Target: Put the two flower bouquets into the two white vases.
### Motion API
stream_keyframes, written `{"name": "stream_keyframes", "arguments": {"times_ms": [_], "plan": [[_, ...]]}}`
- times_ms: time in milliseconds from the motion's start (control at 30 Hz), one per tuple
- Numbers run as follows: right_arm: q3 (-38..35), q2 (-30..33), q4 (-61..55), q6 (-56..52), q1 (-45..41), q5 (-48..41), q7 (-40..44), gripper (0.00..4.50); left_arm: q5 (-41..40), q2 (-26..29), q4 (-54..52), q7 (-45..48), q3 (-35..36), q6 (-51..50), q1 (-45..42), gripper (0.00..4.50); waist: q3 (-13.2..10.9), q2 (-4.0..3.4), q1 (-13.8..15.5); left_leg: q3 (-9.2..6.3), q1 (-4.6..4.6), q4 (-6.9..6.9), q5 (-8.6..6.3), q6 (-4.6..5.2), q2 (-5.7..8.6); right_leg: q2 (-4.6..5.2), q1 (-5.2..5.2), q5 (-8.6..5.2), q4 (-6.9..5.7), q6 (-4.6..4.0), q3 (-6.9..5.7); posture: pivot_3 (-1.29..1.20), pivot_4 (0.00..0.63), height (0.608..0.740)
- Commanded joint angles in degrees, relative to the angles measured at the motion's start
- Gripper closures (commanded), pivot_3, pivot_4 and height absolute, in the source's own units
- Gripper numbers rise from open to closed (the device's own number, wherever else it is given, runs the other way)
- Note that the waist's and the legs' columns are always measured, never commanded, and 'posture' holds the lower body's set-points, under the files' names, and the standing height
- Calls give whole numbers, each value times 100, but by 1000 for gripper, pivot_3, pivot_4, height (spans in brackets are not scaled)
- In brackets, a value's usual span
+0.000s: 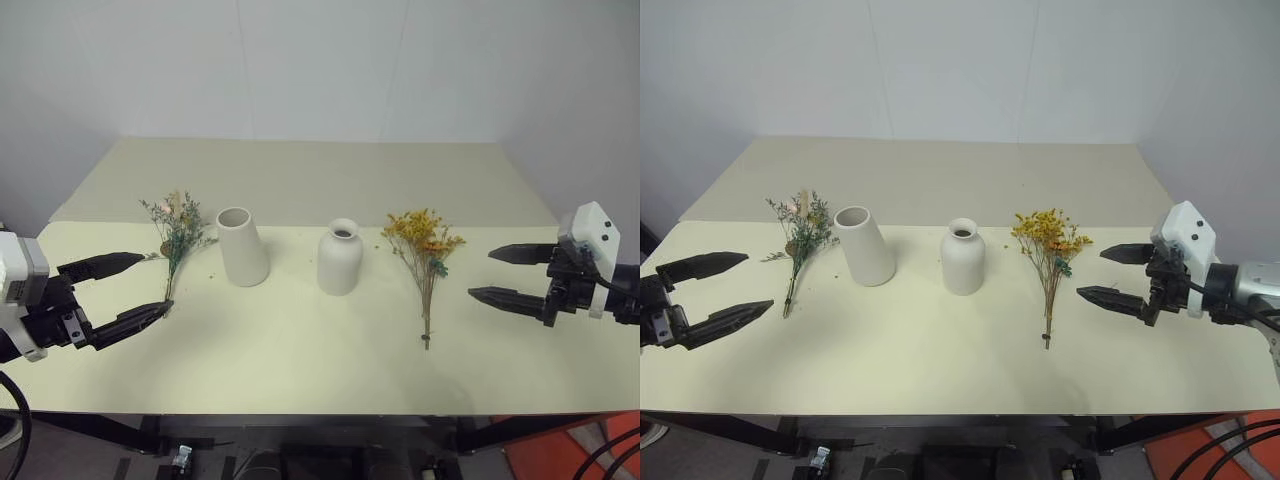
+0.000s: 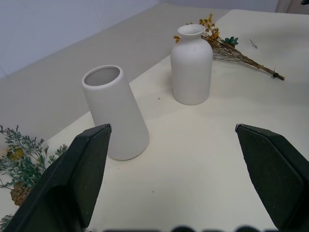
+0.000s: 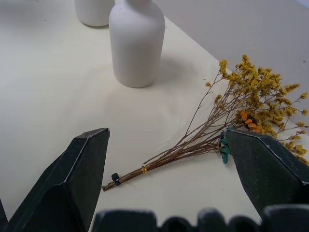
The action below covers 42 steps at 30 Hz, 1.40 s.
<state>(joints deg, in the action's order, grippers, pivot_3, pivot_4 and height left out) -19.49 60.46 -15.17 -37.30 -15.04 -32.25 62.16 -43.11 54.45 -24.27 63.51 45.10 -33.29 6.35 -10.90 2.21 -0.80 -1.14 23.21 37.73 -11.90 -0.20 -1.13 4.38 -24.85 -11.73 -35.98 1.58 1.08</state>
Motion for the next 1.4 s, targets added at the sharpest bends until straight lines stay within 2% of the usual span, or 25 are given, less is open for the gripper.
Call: {"name": "stream_keyframes", "arguments": {"times_ms": [33, 233, 333, 433, 567, 667, 767, 867, 1067, 1400], "plan": [[-110, 58, -129, 68, -87, -23, -89, 0, -167, 136, -59, 47, 102, 55, -108, 23, 0, 0, 1, 0, 0, 0, 0, 0, 0, 0, 0, 0, 0, 0, 0, 0, 150, 740], [3, 84, -142, -10, -120, -7, -187, 0, -144, 160, -19, 54, -9, 89, -212, 23, 0, 0, 0, 0, 0, 0, 0, 0, 0, 0, 0, 0, 0, 0, 0, 0, 150, 740], [336, 128, -194, -504, -353, -1, -462, 0, -165, 170, -18, 45, -99, 115, -314, 23, 0, 0, -13, 0, -1, 0, 0, 0, 0, 0, 0, 0, -1, 0, 1, 0, 150, 740], [923, -128, -161, -1577, -1022, 4, -1204, 0, -175, 176, 3, 39, -254, 160, -463, 23, 0, 0, -37, 3, -4, 0, 0, 0, -1, -1, -1, 0, -4, -1, 4, 0, 150, 740], [1419, -914, 376, -3547, -2380, 120, -2438, 0, -143, 179, 48, 22, -422, 192, -614, 23, 0, 0, -67, 7, -1, 1, 0, 0, -4, -4, -11, 3, -9, -4, 10, 0, 150, 740], [1533, -1395, 1015, -4788, -3191, 231, -2910, 0, -74, 163, 19, -171, -692, 147, -795, 23, 0, 0, -47, 7, 13, -1, 0, 0, -1, -5, -22, 20, -9, 8, 12, 0, 150, 740], [1656, -1601, 1417, -5366, -3618, 317, -3114, 0, -240, 160, -86, -685, -1066, -285, -1133, 23, -1, -1, 23, -1, 27, -1, 0, 1, 4, -2, -28, 41, -6, -2, 8, 0, 150, 740], [1807, -1661, 1714, -5519, -3809, 304, -3202, 0, -358, 192, -181, -1072, -1418, -667, -1445, 23, 0, -1, 26, -6, 37, 0, 0, 1, 11, 3, -27, 44, 1, -2, 3, 0, 150, 740], [2521, -1662, 2036, -5520, -3836, 206, -3140, 0, -228, 133, -85, -1070, -2366, -754, -2079, 23, 0, -1, -24, -5, 30, 1, 0, 1, 9, -2, -25, 39, -5, 14, 6, 0, 150, 740], [3068, -2125, 2744, -5335, -4014, 490, -3189, 0, -28, 67, 180, -886, -2818, -561, -2412, 23, 0, -1, -132, -6, 28, 2, 0, 1, 9, -4, -24, 37, -8, 18, 8, 0, 150, 740]]}}
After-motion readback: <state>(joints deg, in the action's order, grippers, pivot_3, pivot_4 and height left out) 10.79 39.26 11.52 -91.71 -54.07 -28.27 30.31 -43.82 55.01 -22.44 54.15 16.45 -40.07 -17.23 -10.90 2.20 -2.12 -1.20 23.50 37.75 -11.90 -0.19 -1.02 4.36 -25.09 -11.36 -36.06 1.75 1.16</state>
